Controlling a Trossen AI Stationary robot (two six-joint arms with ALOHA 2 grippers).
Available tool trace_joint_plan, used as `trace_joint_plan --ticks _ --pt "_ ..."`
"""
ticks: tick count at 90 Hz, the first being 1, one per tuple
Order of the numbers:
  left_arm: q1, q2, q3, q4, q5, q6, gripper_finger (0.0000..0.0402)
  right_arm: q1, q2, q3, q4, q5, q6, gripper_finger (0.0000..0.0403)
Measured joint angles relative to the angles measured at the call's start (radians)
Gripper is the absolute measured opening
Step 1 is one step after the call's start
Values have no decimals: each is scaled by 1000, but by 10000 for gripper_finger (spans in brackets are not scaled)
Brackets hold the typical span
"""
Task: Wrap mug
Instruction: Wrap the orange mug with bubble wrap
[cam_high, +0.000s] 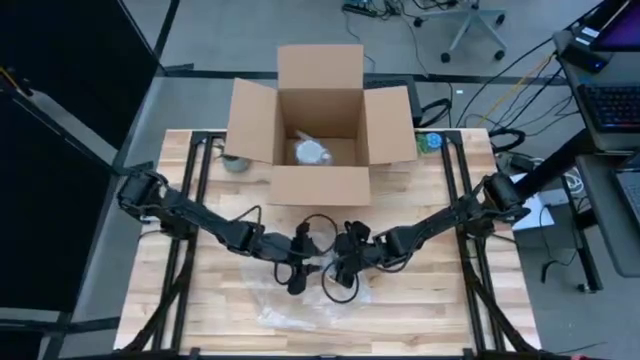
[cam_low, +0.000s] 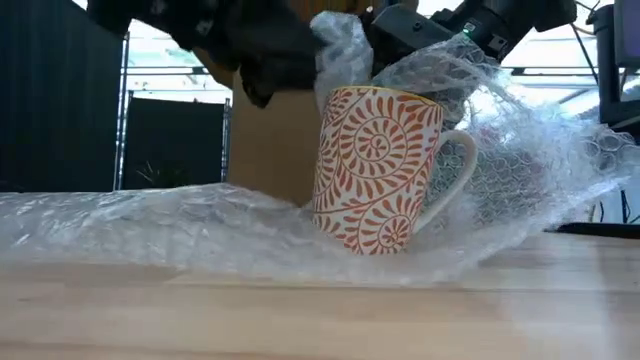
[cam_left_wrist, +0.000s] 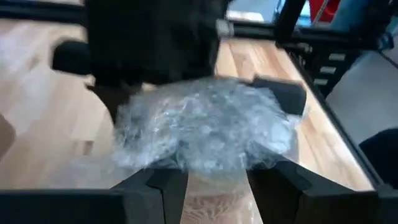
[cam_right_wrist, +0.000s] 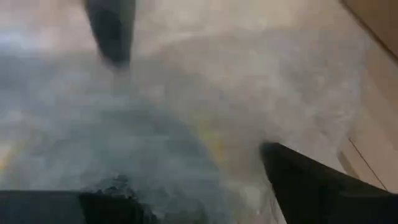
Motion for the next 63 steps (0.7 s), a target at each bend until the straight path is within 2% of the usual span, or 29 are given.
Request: trace_joint_plan --ticks 21,40,63 --pt "-5 54 65 -7 33 -52 143 -13 0 0 2 -26 10 226" --pt "3 106 72 -44 33 -82 143 -15 -3 0 4 -29 16 226" --pt "2 127 73 -57 34 -82 143 -17 -21 22 -48 -94 10 226"
